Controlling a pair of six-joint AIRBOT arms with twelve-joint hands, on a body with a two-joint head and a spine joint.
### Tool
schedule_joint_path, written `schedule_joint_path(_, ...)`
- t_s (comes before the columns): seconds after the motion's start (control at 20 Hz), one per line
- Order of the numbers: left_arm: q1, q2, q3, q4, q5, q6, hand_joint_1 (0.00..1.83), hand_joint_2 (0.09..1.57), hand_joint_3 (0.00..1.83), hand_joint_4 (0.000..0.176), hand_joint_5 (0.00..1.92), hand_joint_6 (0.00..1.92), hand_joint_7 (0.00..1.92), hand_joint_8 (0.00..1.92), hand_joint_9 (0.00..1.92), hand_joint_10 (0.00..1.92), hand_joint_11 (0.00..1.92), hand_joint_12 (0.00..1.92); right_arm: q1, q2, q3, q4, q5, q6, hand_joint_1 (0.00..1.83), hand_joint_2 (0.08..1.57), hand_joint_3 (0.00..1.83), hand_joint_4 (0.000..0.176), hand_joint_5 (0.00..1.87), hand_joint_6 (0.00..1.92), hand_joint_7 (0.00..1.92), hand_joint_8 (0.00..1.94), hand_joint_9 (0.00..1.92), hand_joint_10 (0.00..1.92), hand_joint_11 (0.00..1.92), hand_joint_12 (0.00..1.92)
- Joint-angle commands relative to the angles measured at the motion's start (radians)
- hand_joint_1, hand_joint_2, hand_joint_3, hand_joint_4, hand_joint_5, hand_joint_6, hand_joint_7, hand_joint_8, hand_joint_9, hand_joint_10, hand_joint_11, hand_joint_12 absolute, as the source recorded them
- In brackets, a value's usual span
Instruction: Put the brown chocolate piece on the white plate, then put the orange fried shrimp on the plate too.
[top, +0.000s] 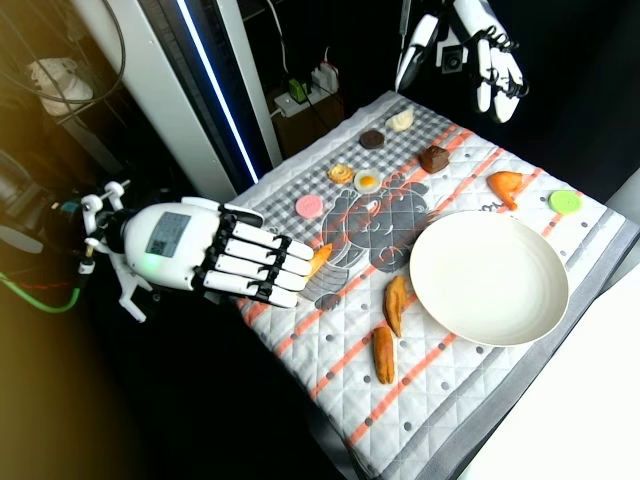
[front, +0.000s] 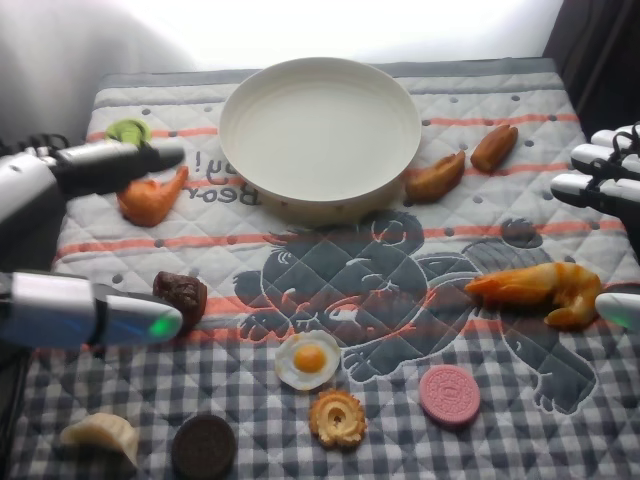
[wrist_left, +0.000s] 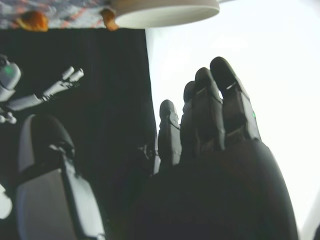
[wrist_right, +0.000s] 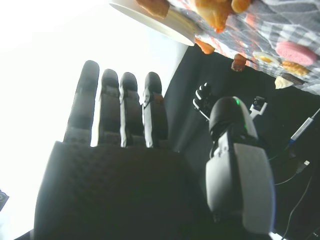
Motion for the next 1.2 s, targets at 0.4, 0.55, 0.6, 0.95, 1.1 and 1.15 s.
schedule_joint_path(0.4, -0.072, -0.096, 0.009, -0.134, 0.004, 0.424, 0.87, 0.82, 0.00, 0.130, 0.53, 0.00, 0.73, 0.01, 0.76, 0.02, 0.03, 0.95, 0.010, 0.000, 0.004, 0.008, 0.119, 0.007, 0.26, 1.25, 0.00, 0.024, 0.31, 0.00, 0.21, 0.00, 0.16, 0.00, 0.02, 0.48)
schedule_joint_path(0.55, -0.077, -0.115, 0.034, -0.170, 0.031, 0.439, 0.92, 0.80, 0.00, 0.113, 0.62, 0.01, 0.80, 0.01, 0.82, 0.02, 0.08, 0.98, 0.009, -0.001, 0.004, 0.007, 0.119, 0.007, 0.27, 1.25, 0.00, 0.044, 0.31, 0.00, 0.21, 0.00, 0.17, 0.01, 0.02, 0.48)
schedule_joint_path(0.6, -0.078, -0.119, 0.043, -0.183, 0.039, 0.439, 0.92, 0.82, 0.01, 0.112, 0.63, 0.01, 0.81, 0.01, 0.83, 0.02, 0.08, 0.97, 0.008, -0.001, 0.004, 0.007, 0.119, 0.007, 0.27, 1.25, 0.00, 0.032, 0.31, 0.00, 0.22, 0.01, 0.17, 0.01, 0.02, 0.48)
schedule_joint_path(0.95, -0.102, -0.164, 0.097, -0.230, 0.085, 0.439, 0.94, 0.91, 0.00, 0.089, 0.75, 0.00, 0.95, 0.00, 0.91, 0.00, 0.15, 0.82, 0.004, -0.005, 0.006, 0.007, 0.119, 0.007, 0.27, 1.25, 0.00, 0.029, 0.32, 0.00, 0.22, 0.00, 0.17, 0.00, 0.01, 0.48)
schedule_joint_path(1.1, -0.103, -0.166, 0.098, -0.231, 0.087, 0.439, 0.95, 0.91, 0.00, 0.081, 0.79, 0.02, 0.97, 0.01, 0.91, 0.00, 0.16, 0.82, 0.002, -0.006, 0.006, 0.007, 0.119, 0.007, 0.27, 1.25, 0.00, 0.029, 0.32, 0.00, 0.23, 0.01, 0.18, 0.01, 0.02, 0.48)
schedule_joint_path(1.15, -0.103, -0.167, 0.099, -0.232, 0.088, 0.439, 0.97, 0.91, 0.00, 0.078, 0.81, 0.02, 0.99, 0.02, 0.93, 0.01, 0.16, 0.83, 0.000, -0.006, 0.006, 0.007, 0.119, 0.008, 0.27, 1.25, 0.00, 0.033, 0.32, 0.00, 0.23, 0.01, 0.18, 0.01, 0.02, 0.48)
